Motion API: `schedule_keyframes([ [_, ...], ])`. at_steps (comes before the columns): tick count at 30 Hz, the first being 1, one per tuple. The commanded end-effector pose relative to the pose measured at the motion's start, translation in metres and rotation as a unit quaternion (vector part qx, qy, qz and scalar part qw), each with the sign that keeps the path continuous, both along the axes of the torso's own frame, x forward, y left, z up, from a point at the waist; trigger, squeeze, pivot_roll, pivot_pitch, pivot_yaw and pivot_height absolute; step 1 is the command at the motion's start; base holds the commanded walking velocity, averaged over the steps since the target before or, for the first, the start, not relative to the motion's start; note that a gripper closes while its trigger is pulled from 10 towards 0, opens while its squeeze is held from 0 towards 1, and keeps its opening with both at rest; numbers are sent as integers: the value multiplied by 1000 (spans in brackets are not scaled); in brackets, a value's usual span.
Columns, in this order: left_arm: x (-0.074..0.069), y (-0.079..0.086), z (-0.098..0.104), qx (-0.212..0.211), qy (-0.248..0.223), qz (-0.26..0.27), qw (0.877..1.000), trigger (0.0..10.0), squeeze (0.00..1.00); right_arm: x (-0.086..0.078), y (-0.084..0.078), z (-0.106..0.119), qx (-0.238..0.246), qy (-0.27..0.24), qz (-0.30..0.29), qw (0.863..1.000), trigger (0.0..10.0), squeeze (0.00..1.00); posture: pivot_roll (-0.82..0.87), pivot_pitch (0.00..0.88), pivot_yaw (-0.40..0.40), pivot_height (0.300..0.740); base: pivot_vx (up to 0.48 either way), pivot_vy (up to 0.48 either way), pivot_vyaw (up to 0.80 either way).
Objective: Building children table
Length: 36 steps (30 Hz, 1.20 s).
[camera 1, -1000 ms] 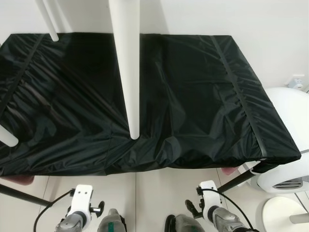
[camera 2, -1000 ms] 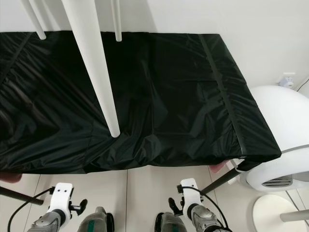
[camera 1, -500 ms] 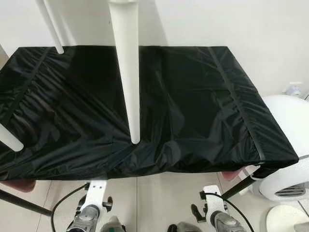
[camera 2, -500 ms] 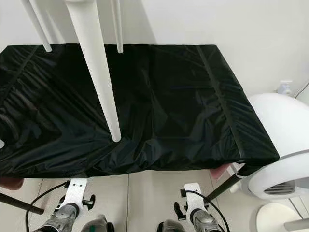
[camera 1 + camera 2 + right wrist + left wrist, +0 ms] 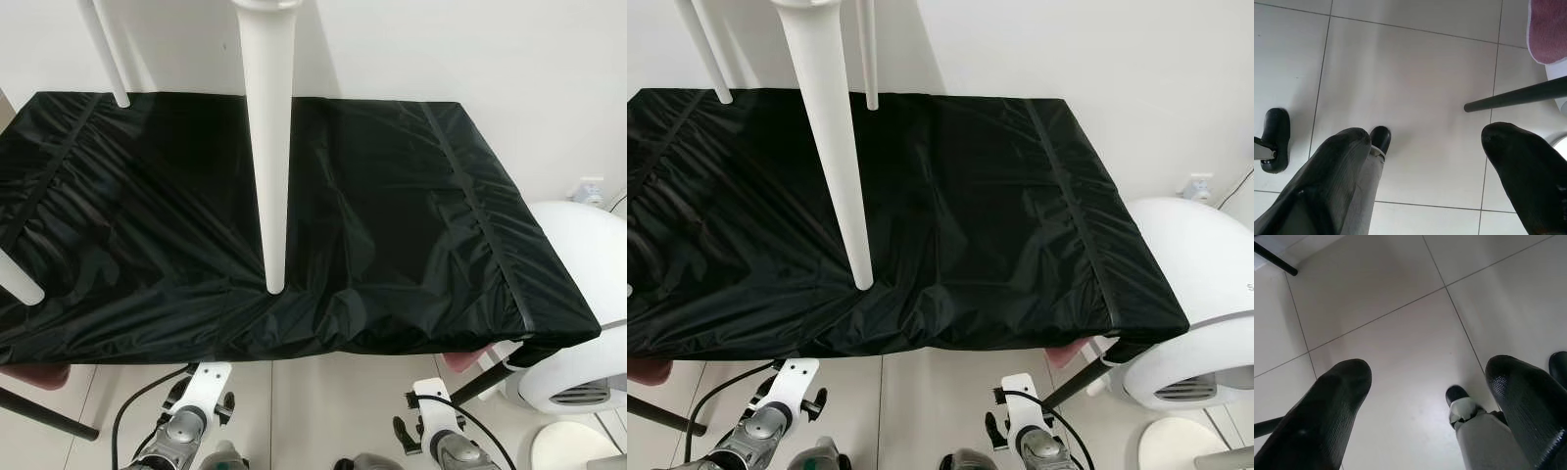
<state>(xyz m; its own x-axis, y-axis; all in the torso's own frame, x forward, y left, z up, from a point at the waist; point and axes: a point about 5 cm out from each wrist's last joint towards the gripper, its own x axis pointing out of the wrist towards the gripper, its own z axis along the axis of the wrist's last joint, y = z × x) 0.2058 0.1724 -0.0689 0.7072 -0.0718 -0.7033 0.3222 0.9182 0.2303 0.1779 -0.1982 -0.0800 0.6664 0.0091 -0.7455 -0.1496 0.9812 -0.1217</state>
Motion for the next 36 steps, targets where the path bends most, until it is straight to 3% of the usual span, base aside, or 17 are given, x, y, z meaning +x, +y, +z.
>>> schedule_keyframes([
  [1, -12, 8, -7, 18, 12, 61, 998, 10000, 0, -8, -3, -4, 0, 15, -10, 1000, 10000, 0, 20, 12, -27, 740, 0, 0, 0],
  [2, -16, 8, -9, -7, 25, 83, 996, 10000, 0, -9, -2, -4, 1, 17, -11, 1000, 10000, 0, 23, 0, -25, 740, 0, 0, 0],
  [10, -23, 4, -14, -27, 42, 101, 994, 10000, 0, -15, 1, -8, 7, 31, -4, 999, 10000, 0, 31, 0, -25, 740, 0, 0, 0],
  [20, -17, -2, -11, -49, 42, 83, 994, 10000, 0, -5, 1, -4, 9, 25, 6, 1000, 10000, 0, 25, 0, -28, 740, 0, 0, 0],
  [28, -14, -2, -9, -48, 36, 71, 996, 10000, 0, 0, 1, -1, 0, 20, 19, 1000, 10000, 0, 25, 0, -28, 740, 0, 0, 0],
  [36, -28, 10, -15, -34, 51, 99, 993, 10000, 0, -10, -1, -5, 0, 32, 18, 999, 10000, 0, 29, 16, -35, 740, 0, 0, 0],
])
